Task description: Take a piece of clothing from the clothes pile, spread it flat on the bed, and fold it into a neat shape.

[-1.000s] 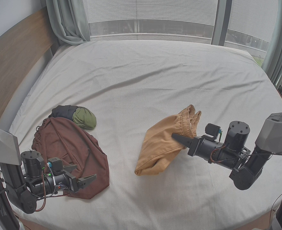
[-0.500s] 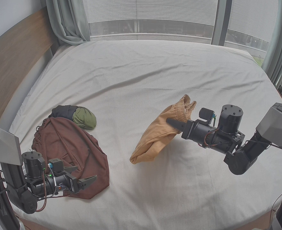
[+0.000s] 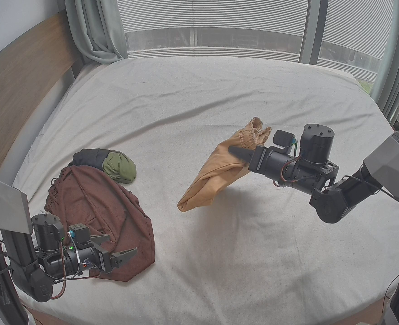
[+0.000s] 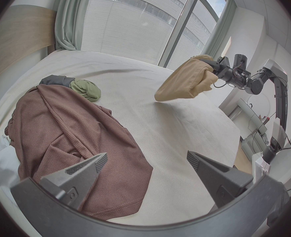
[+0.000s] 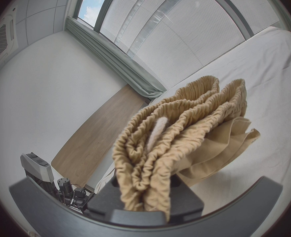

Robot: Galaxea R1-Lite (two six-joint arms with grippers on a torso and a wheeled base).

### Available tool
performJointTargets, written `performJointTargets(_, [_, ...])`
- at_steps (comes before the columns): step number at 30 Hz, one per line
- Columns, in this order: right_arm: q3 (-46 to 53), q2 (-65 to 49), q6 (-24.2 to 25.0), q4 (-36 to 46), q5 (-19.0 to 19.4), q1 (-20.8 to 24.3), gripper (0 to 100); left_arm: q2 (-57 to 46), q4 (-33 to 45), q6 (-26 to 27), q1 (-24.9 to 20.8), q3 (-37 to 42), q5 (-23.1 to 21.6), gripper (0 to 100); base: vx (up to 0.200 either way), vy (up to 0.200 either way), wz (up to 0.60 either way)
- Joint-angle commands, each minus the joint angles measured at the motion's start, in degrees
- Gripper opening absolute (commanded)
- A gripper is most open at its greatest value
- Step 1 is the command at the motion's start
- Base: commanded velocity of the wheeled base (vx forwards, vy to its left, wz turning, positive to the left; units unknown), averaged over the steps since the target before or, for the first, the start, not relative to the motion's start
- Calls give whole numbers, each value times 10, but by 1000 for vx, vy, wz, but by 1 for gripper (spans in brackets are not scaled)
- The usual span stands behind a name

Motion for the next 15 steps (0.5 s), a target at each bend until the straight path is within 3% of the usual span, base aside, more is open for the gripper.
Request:
performJointTargets(1, [-28,-1,0,11,0,0,0,1,-1,0,0,0,-1,100,0,0,0])
performJointTargets(15, [-154,90,-1,76,-2,-1,0,1,-1,0,1,0,-1,100,0,0,0])
